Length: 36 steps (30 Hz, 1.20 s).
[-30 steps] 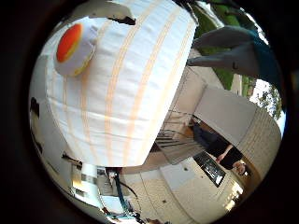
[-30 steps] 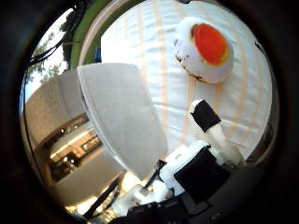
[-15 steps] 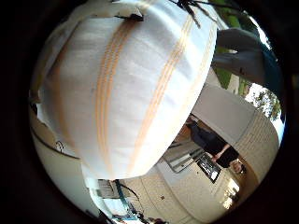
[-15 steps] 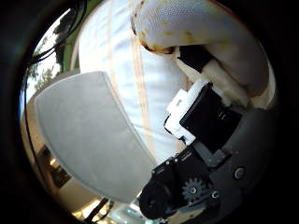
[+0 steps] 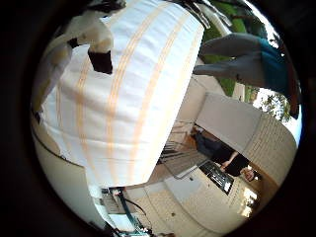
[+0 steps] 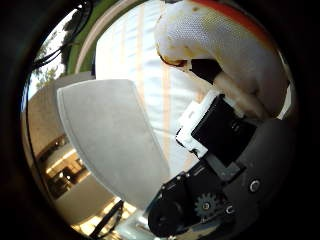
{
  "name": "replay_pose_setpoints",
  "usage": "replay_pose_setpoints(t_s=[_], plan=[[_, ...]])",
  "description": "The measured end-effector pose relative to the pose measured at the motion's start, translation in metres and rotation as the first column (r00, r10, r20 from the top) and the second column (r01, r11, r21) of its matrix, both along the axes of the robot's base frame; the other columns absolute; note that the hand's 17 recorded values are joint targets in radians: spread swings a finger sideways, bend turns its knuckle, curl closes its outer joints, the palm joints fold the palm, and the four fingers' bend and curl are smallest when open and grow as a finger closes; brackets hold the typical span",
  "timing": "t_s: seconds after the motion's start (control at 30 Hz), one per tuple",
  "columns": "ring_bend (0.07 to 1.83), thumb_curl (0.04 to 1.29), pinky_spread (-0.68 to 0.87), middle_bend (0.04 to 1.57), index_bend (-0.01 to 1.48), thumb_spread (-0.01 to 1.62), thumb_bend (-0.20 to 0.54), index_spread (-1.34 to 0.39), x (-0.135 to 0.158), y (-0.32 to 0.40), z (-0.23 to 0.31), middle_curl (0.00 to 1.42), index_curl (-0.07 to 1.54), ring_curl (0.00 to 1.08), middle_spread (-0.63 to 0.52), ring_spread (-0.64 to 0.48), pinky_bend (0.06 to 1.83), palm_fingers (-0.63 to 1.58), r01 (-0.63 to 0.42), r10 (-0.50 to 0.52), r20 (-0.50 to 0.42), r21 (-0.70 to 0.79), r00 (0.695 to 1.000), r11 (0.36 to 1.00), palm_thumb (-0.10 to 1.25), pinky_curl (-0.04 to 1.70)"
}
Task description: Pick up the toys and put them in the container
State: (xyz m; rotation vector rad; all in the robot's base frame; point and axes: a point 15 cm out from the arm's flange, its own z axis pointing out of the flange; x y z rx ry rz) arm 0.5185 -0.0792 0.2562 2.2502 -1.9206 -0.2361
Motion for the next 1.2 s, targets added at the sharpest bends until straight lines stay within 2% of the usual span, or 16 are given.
replay_pose_setpoints(t_s=[0.13, 0.27, 0.4, 0.53, 0.7, 0.83, 1.0, 1.1, 1.13, 1.17, 1.2], plan=[[1.35, 0.58, 0.24, 1.11, 0.61, 1.15, -0.015, -0.75, -0.026, 0.003, 0.040, 0.93, 0.18, 0.78, -0.21, -0.08, 1.38, 0.97, 0.001, -0.001, -0.018, 0.002, 1.000, 1.000, 0.98, 0.74], [1.38, 0.60, 0.21, 1.14, 0.68, 1.16, -0.014, -0.81, -0.049, 0.017, 0.090, 0.97, 0.20, 0.80, -0.22, -0.09, 1.40, 0.93, -0.024, 0.024, 0.018, 0.002, 1.000, 1.000, 0.98, 0.79], [1.41, 0.63, 0.19, 1.17, 0.76, 1.18, -0.013, -0.87, -0.078, 0.053, 0.140, 1.01, 0.22, 0.82, -0.23, -0.10, 1.43, 0.88, -0.111, 0.111, 0.065, 0.003, 0.992, 0.994, 0.97, 0.83], [1.44, 0.64, 0.17, 1.20, 0.82, 1.19, -0.014, -0.91, -0.111, 0.102, 0.167, 1.04, 0.24, 0.83, -0.23, -0.11, 1.46, 0.85, -0.226, 0.225, 0.093, 0.001, 0.970, 0.974, 0.97, 0.87], [1.47, 0.66, 0.16, 1.22, 0.87, 1.20, -0.015, -0.94, -0.148, 0.165, 0.151, 1.06, 0.28, 0.84, -0.23, -0.11, 1.48, 0.81, -0.359, 0.358, 0.046, 0.031, 0.933, 0.933, 0.96, 0.90], [1.49, 0.66, 0.15, 1.24, 0.89, 1.21, -0.017, -0.95, -0.168, 0.203, 0.125, 1.07, 0.31, 0.85, -0.23, -0.11, 1.49, 0.78, -0.387, 0.389, -0.013, 0.068, 0.921, 0.919, 0.94, 0.93], [1.52, 0.66, 0.14, 1.27, 0.90, 1.22, -0.031, -0.96, -0.163, 0.227, 0.093, 1.08, 0.36, 0.85, -0.23, -0.11, 1.50, 0.70, -0.402, 0.404, -0.013, 0.068, 0.915, 0.913, 0.87, 0.97], [1.49, 0.64, 0.16, 1.22, 0.91, 1.23, -0.031, -0.89, -0.157, 0.234, 0.068, 1.04, 0.41, 0.81, -0.21, -0.07, 1.44, 0.73, -0.406, 0.408, -0.023, 0.070, 0.913, 0.911, 0.82, 0.94], [1.37, 0.62, 0.19, 1.07, 0.89, 1.22, -0.036, -0.79, -0.157, 0.234, 0.062, 0.97, 0.42, 0.77, -0.19, -0.04, 1.43, 0.60, -0.406, 0.409, -0.037, 0.071, 0.912, 0.911, 0.80, 0.92], [1.34, 0.62, 0.20, 0.95, 0.85, 1.22, -0.037, -0.72, -0.157, 0.235, 0.057, 0.94, 0.42, 0.76, -0.18, -0.02, 1.43, 0.37, -0.407, 0.411, -0.049, 0.072, 0.910, 0.911, 0.79, 0.93], [1.25, 0.61, 0.22, 0.74, 0.80, 1.22, -0.034, -0.60, -0.158, 0.234, 0.052, 0.86, 0.44, 0.76, -0.14, 0.03, 1.37, -0.06, -0.412, 0.417, -0.069, 0.074, 0.906, 0.908, 0.78, 0.93]])
